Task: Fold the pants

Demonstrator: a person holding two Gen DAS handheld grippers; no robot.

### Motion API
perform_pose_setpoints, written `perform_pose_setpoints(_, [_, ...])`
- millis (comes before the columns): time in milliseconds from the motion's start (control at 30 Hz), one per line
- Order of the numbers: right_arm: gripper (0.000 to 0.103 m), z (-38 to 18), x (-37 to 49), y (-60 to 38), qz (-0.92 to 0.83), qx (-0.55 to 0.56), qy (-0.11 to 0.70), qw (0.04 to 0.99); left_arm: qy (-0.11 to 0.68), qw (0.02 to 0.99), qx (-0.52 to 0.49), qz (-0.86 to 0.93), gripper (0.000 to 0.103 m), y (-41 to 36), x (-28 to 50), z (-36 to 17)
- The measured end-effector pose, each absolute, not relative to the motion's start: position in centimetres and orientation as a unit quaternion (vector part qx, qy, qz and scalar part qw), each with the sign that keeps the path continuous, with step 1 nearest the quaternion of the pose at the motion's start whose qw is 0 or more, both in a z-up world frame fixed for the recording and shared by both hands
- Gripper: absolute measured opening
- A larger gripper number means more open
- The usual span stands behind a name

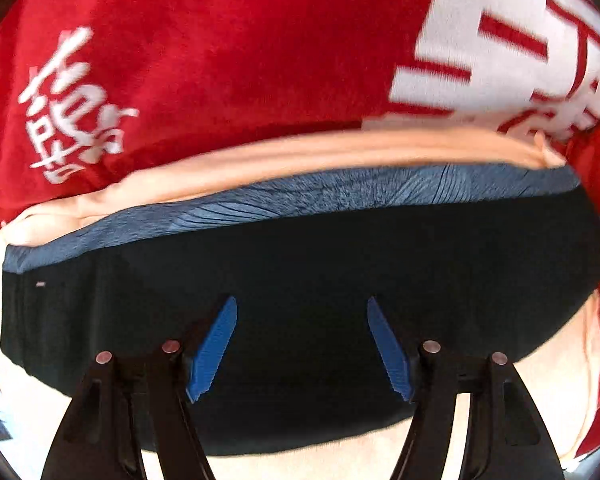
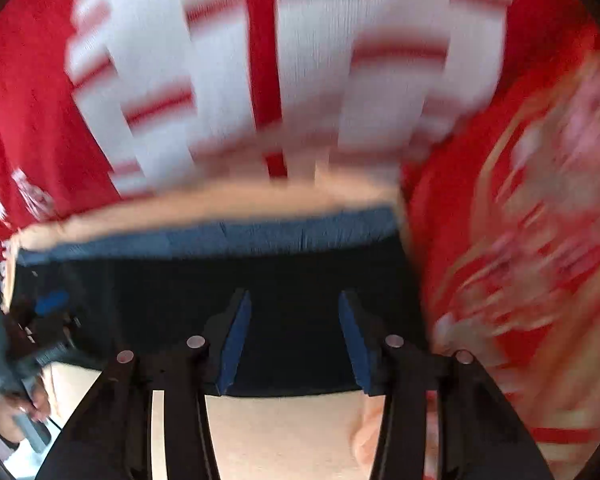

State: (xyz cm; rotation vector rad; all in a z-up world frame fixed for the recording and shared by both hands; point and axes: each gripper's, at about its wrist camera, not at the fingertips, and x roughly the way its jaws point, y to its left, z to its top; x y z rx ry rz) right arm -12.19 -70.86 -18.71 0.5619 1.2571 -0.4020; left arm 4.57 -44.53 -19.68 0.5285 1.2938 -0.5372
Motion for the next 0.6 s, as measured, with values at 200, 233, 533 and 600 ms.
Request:
perform_pose_setpoints(200, [0.052, -21.4, -18.8, -68.9, -0.165, 0.377, 0.538, 0.736, 0.595, 0.723, 0.253, -0.243, 0.069, -42.9, 2.9, -20.6])
perform_pose_setpoints(233, [0.052, -21.8, -19.3, -68.6, -0.169, 0.382, 0.538, 0.733, 0.596, 0.721, 0.255, -0.246, 0.069, -42.8, 2.9, -20.8])
perform_pose_setpoints(533, [0.05, -23.9, -20.3, -69.2, -0.212, 0.48, 0.474, 0.707, 0.59, 0.723, 0.26, -0.247, 0.069, -42.8, 3.2, -21.0])
perform_pose_setpoints(600, [0.01, -24.0, -19.4, -69.6, -0.223, 0.476, 0.485, 0.699, 0.591, 0.721, 0.264, -0.247, 0.069, -43.0, 3.1, -20.9])
